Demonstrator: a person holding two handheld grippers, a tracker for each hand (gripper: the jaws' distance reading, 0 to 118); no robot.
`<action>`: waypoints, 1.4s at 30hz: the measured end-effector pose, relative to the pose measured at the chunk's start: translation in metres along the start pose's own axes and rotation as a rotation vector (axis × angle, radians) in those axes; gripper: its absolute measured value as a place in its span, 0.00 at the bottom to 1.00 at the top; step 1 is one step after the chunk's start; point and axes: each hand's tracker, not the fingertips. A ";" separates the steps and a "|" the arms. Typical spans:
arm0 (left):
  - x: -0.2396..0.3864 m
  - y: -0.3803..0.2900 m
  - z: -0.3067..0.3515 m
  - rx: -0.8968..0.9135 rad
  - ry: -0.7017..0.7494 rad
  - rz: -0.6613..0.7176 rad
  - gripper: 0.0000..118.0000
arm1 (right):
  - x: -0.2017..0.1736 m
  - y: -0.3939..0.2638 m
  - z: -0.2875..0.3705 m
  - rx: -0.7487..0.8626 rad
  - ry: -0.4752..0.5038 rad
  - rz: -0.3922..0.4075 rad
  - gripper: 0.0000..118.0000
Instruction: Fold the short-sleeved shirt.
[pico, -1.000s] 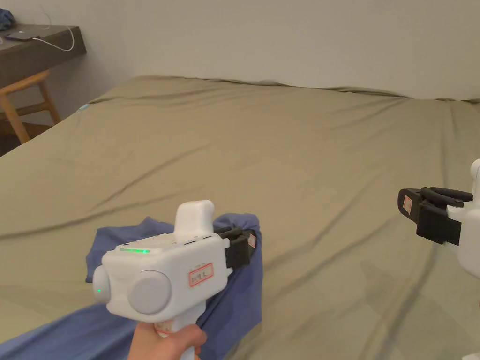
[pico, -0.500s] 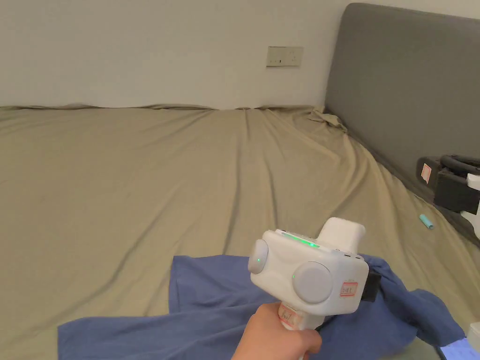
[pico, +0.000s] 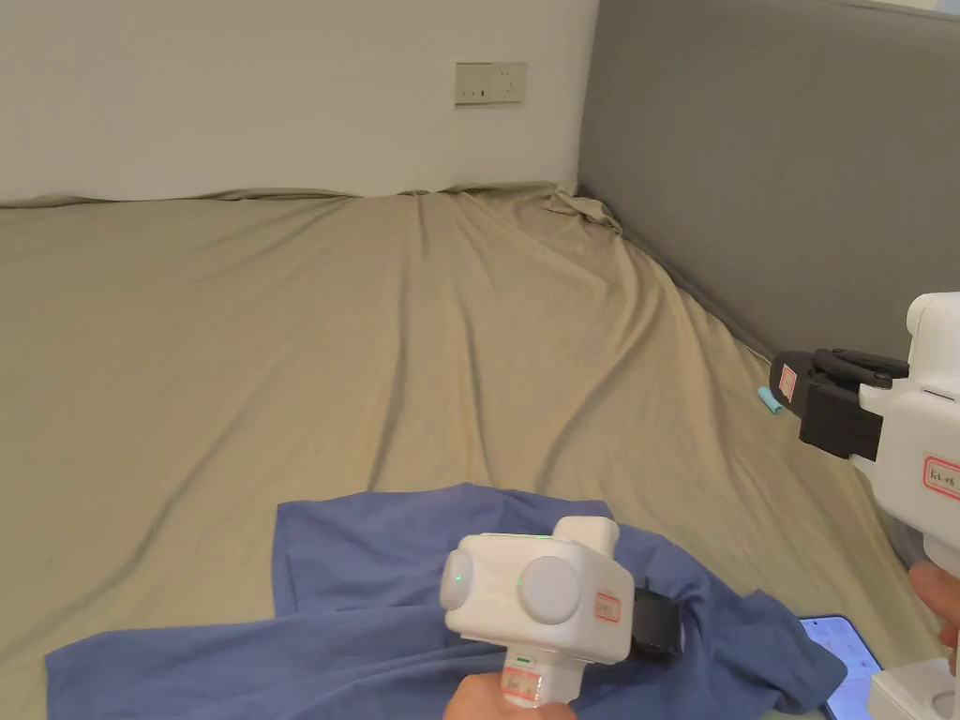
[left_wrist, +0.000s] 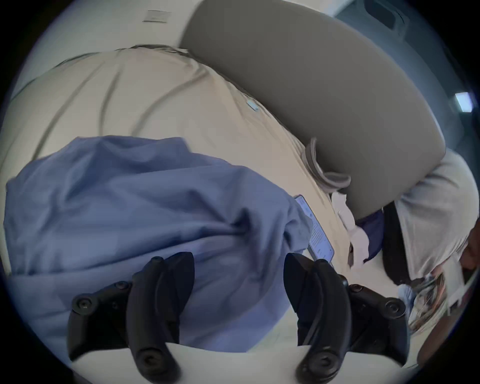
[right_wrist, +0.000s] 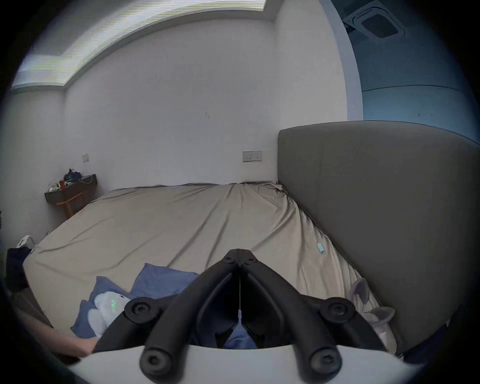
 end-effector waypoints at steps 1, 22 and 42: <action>-0.011 0.001 0.018 0.022 0.003 0.012 0.70 | -0.005 0.000 0.001 0.002 0.007 0.001 0.03; -0.114 -0.165 0.356 0.475 0.555 0.104 0.00 | -0.102 -0.042 -0.001 -0.049 0.206 -0.008 0.03; -0.252 -0.097 0.185 0.182 0.630 0.112 0.02 | -0.078 -0.095 -0.045 -0.231 0.106 0.046 0.03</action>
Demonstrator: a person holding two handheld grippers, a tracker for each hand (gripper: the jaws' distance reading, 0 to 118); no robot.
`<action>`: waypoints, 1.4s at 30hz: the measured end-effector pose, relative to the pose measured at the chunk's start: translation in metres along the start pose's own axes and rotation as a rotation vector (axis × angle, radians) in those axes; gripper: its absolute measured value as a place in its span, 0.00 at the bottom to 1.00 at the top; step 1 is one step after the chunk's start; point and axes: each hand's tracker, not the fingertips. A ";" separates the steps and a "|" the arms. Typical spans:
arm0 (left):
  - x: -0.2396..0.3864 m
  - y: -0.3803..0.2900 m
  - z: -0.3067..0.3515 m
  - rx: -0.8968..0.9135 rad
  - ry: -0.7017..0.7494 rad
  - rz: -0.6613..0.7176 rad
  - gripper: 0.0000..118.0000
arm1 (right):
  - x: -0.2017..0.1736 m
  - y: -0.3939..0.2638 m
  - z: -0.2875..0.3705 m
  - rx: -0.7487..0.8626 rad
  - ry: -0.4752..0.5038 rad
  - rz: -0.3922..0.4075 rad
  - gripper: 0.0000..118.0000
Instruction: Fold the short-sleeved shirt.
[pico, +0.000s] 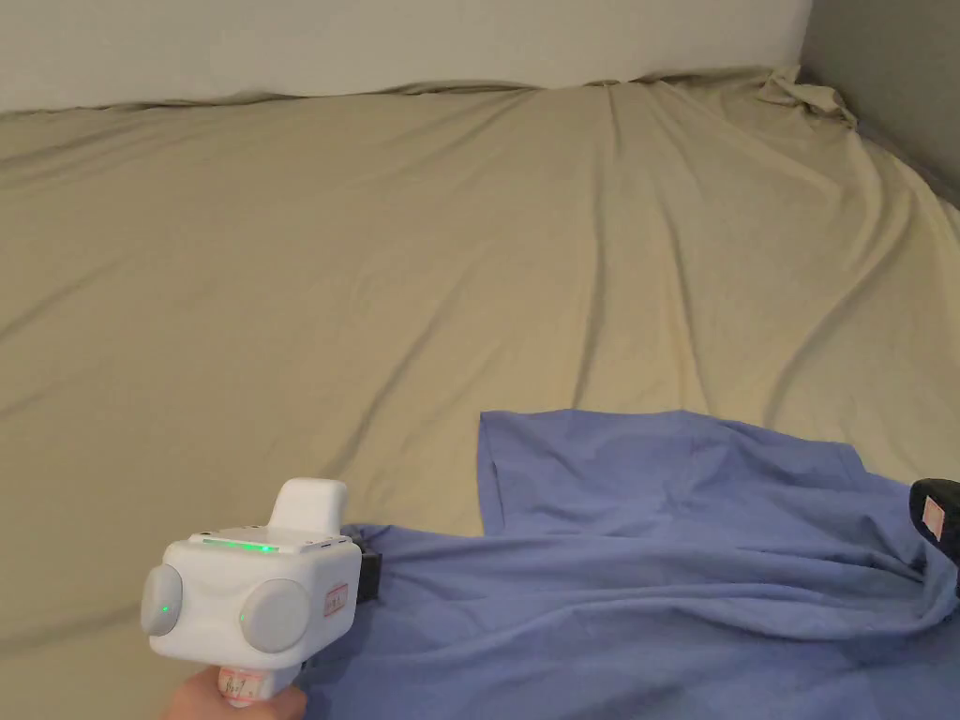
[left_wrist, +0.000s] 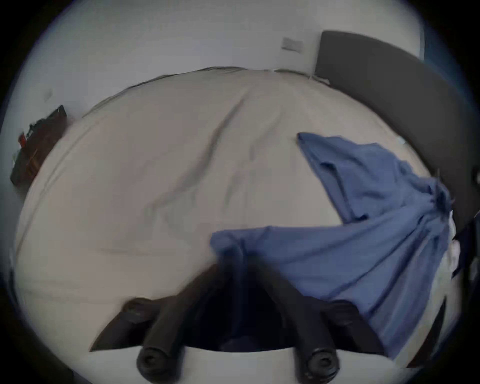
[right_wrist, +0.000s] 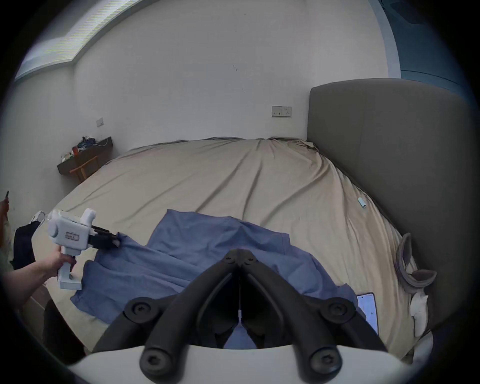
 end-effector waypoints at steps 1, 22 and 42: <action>0.004 -0.006 -0.004 -0.014 0.054 0.016 0.02 | 0.001 -0.002 -0.002 -0.005 -0.004 -0.004 0.03; 0.018 0.004 0.036 -0.008 0.031 0.018 0.02 | 0.161 -0.080 -0.059 -0.528 -0.269 -0.103 1.00; 0.007 0.047 0.115 0.221 -0.095 0.174 0.02 | 0.112 -0.012 -0.019 -0.264 -0.138 -0.004 0.07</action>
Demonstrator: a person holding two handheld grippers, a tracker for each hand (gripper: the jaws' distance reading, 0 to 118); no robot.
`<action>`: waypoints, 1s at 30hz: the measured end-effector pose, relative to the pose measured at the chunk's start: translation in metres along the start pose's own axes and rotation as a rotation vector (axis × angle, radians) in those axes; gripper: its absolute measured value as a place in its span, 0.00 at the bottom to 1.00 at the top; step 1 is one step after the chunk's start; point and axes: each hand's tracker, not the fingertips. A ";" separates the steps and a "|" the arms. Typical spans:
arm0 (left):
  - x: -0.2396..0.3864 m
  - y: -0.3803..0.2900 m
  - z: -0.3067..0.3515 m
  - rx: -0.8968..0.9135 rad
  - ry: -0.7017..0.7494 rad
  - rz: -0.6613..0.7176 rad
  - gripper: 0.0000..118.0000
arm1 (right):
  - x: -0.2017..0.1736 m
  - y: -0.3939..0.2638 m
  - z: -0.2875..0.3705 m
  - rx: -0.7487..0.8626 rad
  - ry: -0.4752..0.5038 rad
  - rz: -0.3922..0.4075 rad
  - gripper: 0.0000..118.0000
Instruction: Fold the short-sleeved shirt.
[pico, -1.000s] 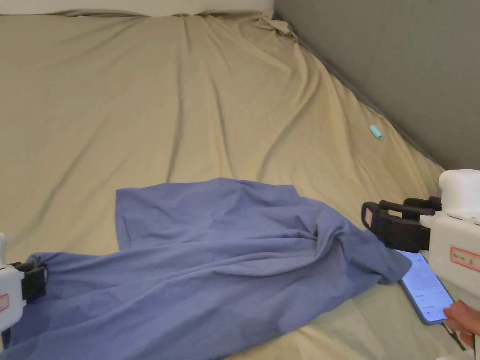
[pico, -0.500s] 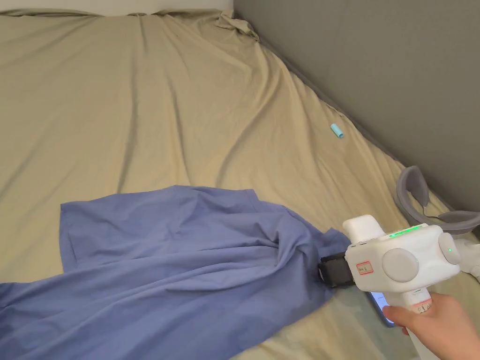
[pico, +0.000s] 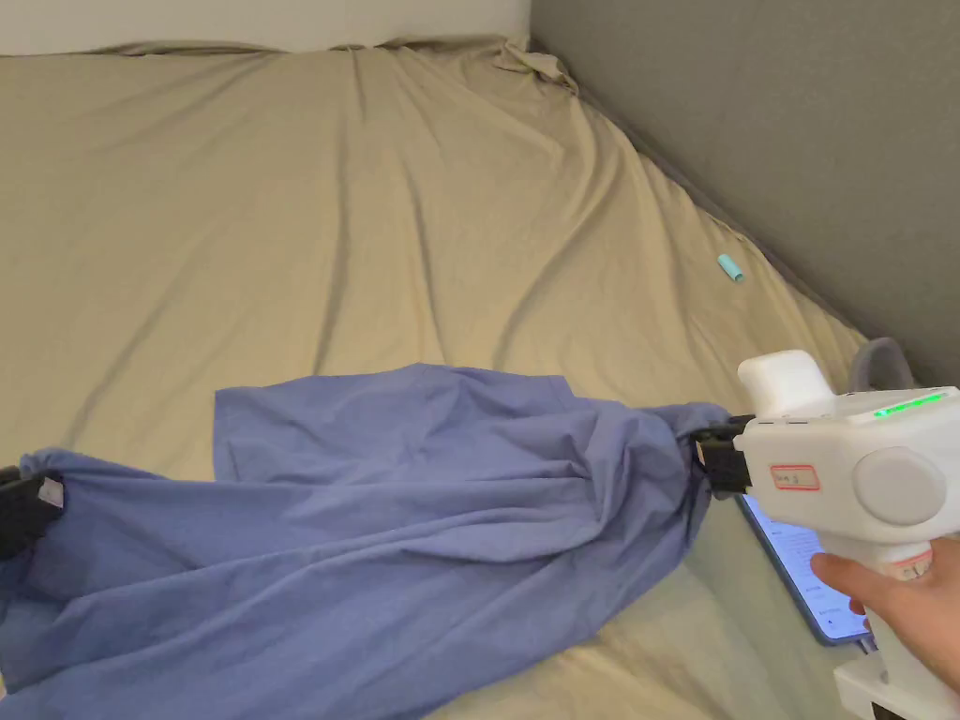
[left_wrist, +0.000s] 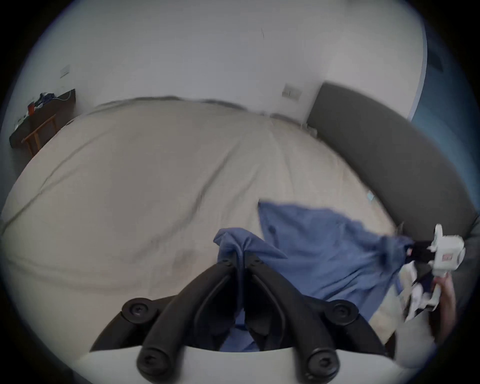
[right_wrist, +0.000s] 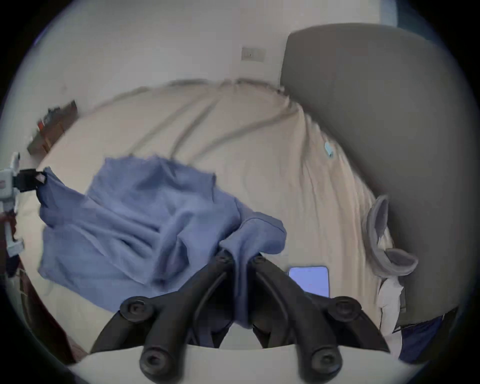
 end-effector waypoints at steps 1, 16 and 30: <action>-0.001 0.014 0.018 0.041 -0.034 0.029 0.02 | -0.001 0.009 0.018 0.051 0.010 -0.010 0.07; -0.019 0.219 0.262 0.539 0.107 -0.145 0.02 | -0.044 0.193 0.191 0.526 0.228 -0.088 0.07; -0.079 0.376 0.183 0.553 0.386 -0.058 0.02 | -0.119 0.426 0.133 0.607 0.193 -0.064 0.07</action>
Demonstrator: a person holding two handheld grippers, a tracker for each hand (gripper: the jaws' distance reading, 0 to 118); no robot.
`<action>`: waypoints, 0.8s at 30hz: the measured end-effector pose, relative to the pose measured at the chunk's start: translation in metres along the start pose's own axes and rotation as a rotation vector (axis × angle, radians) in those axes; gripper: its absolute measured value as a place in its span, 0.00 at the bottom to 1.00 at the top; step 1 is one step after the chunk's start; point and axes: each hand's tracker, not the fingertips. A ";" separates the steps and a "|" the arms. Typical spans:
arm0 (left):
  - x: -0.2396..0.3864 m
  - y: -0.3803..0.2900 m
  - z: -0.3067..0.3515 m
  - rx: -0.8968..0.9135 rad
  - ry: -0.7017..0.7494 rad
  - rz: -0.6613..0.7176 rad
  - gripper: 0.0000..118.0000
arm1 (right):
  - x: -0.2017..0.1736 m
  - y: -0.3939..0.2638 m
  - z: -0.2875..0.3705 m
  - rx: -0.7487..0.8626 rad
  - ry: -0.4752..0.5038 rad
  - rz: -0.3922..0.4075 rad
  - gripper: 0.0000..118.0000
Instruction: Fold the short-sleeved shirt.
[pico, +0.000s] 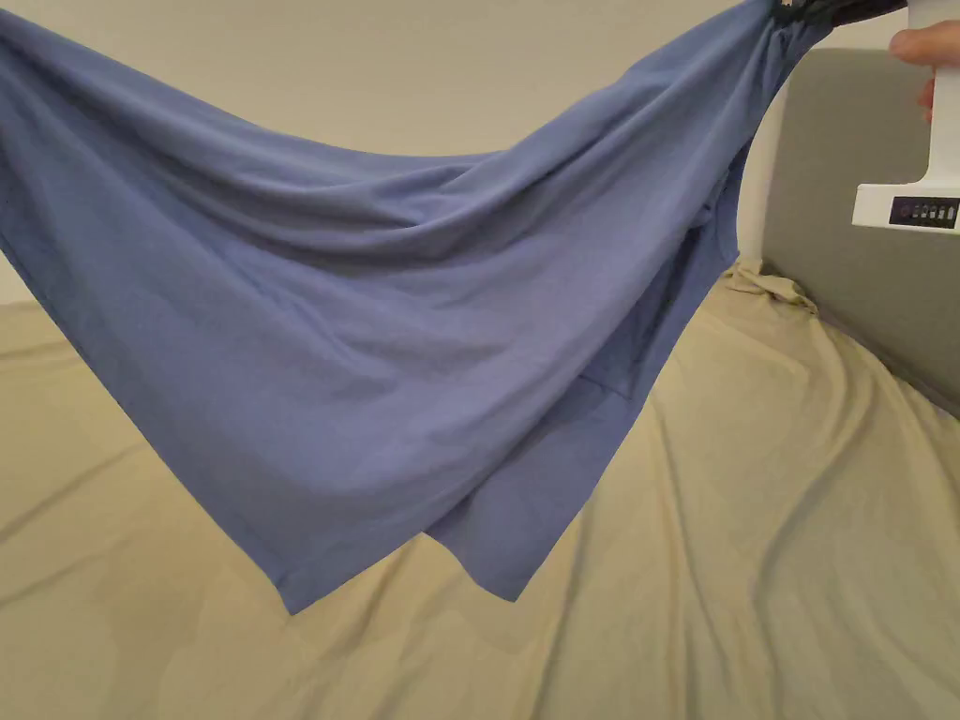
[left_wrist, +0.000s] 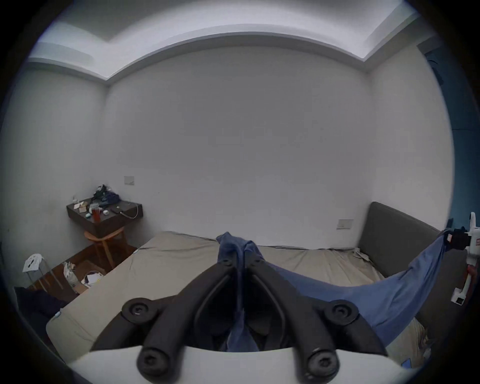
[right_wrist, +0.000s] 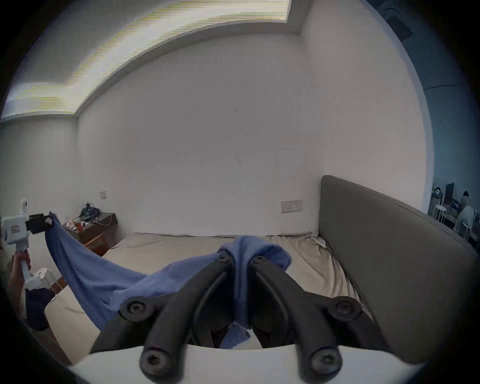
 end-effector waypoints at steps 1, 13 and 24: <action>-0.004 -0.010 -0.013 -0.006 0.013 0.003 0.02 | -0.004 -0.003 -0.014 -0.001 0.002 -0.002 0.07; -0.028 -0.278 -0.111 -0.352 -0.001 0.109 0.02 | 0.022 -0.245 -0.163 -0.287 -0.033 -0.040 0.07; -0.045 -0.378 -0.081 -0.503 -0.006 0.166 0.02 | 0.057 -0.393 -0.132 -0.436 -0.061 -0.080 0.07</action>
